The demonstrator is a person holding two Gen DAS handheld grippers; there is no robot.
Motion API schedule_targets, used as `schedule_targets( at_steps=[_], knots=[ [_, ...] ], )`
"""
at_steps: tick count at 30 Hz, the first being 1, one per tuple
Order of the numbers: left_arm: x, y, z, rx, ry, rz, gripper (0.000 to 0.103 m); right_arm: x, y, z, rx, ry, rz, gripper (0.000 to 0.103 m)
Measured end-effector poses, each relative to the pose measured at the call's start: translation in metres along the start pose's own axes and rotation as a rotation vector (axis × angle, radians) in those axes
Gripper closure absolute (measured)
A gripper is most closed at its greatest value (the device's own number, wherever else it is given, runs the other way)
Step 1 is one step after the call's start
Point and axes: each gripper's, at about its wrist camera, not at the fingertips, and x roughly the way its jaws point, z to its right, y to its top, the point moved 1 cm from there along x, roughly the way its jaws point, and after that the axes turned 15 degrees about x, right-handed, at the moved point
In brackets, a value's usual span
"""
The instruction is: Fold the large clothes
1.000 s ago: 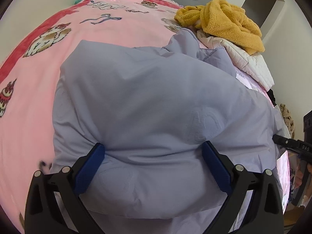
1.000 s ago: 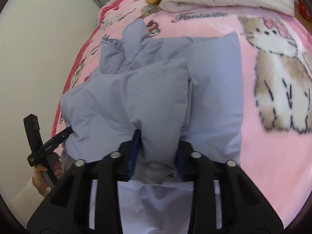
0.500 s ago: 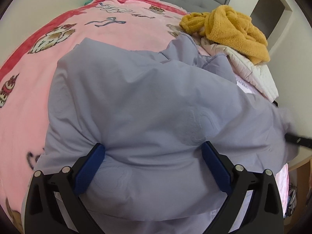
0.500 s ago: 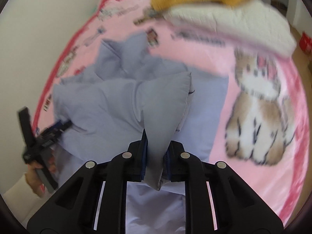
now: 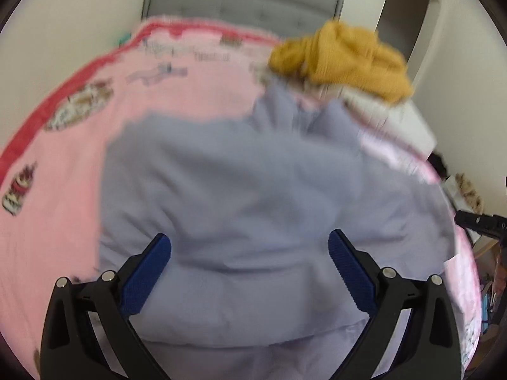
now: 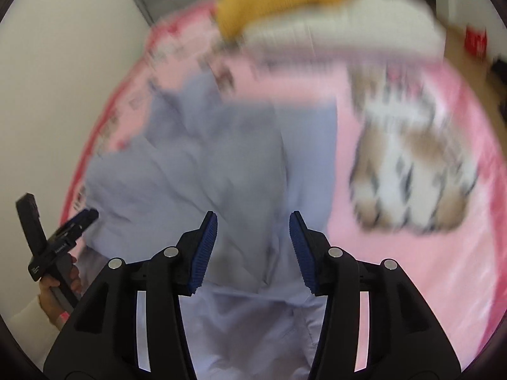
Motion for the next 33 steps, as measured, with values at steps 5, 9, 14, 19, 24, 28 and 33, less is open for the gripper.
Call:
schedule_targets(
  at_steps=[5,9,14,19,24,28,33],
  knots=[
    [-0.003,0.033,-0.025,-0.002,-0.109,0.011,0.005,-0.019,0.022,-0.034,-0.106,0.022,0.196,0.054],
    [0.046,0.058,-0.043,-0.065,-0.179,-0.104,0.01,0.031,0.031,-0.051,-0.134,-0.087,0.155,0.068],
    [0.087,0.052,-0.044,-0.057,-0.155,-0.219,0.013,0.078,0.014,-0.049,-0.155,-0.2,0.039,0.077],
    [0.1,0.037,-0.044,-0.073,-0.171,-0.254,0.013,0.097,0.006,-0.044,-0.166,-0.264,-0.028,0.078],
    [0.109,0.031,-0.041,-0.054,-0.167,-0.272,0.013,0.112,0.004,-0.033,-0.142,-0.27,-0.083,0.081],
    [0.113,0.029,-0.036,-0.021,-0.128,-0.275,0.013,0.119,0.004,-0.032,-0.141,-0.283,-0.099,0.081],
    [0.066,0.034,-0.028,0.047,-0.092,-0.126,0.013,0.079,0.011,-0.043,-0.087,-0.184,-0.012,0.058]
  ],
)
